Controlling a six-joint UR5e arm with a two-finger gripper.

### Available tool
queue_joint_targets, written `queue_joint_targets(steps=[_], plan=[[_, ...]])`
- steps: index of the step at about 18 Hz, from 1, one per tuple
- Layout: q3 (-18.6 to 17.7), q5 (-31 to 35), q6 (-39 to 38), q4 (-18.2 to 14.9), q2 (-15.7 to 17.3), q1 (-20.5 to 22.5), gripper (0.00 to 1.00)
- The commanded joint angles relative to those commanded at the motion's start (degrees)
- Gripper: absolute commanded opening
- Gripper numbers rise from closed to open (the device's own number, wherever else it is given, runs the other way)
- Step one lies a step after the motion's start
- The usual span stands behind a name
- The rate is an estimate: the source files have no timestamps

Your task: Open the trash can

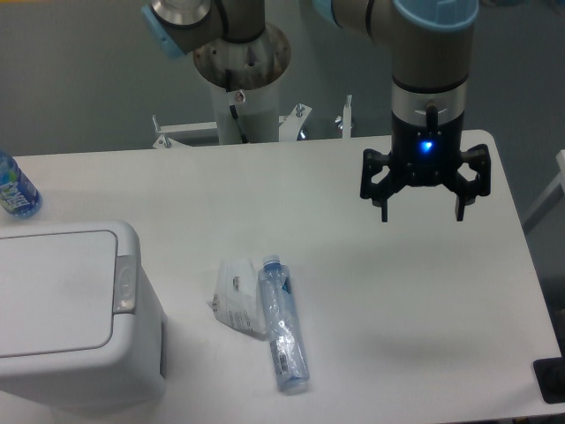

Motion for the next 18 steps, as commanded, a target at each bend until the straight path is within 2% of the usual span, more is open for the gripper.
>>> queue_joint_targets(steps=[8,11,14,18], plan=[[-0.26,-0.09,-1.22,2.11,-0.09,0.17,1.00],[-0.26,-0.96,-4.47,2.38,0.00,0.18,1.00],[-0.44,-4.64,-9.21,2.38,0.09,-0.09,1.00],[0.00,-9.14,-17.83,2.38,0.00,-3.59,1.00]])
